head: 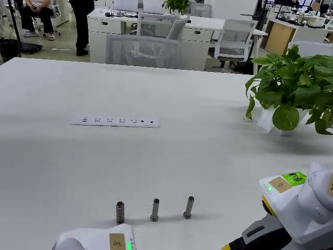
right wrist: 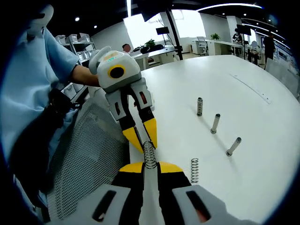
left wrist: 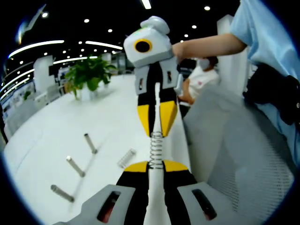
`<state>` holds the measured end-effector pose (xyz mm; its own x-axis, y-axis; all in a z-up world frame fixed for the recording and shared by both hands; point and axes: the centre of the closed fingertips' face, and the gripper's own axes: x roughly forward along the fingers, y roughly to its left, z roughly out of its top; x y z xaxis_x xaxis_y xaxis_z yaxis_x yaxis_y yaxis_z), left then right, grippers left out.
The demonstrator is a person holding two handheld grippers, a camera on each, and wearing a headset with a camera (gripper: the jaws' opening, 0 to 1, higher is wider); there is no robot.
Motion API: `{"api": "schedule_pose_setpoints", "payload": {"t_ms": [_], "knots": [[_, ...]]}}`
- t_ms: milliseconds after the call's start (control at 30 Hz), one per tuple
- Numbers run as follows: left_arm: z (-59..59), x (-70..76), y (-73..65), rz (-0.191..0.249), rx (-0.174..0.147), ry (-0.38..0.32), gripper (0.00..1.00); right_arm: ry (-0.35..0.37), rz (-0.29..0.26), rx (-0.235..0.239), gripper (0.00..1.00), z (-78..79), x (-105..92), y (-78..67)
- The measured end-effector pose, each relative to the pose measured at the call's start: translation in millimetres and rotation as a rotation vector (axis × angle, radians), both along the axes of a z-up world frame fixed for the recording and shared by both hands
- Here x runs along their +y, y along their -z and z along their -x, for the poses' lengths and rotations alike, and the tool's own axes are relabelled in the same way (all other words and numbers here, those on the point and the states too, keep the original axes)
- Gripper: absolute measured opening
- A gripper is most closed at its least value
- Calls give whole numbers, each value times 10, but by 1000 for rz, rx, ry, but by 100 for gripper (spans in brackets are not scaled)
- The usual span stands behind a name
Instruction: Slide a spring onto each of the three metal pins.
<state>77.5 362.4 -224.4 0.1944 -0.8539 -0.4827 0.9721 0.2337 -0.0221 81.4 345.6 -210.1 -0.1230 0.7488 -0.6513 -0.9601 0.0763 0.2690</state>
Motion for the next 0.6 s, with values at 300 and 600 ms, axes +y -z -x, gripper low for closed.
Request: {"api": "schedule_pose_setpoints", "payload": {"t_ms": [300,600], "knots": [[-9,-47,49,-13,12,-20,10,-2,19,-41,12,0,5,-14],[-43,-143,53,-18,23,-34,10,-28,53,-117,12,-39,-5,-115]]}}
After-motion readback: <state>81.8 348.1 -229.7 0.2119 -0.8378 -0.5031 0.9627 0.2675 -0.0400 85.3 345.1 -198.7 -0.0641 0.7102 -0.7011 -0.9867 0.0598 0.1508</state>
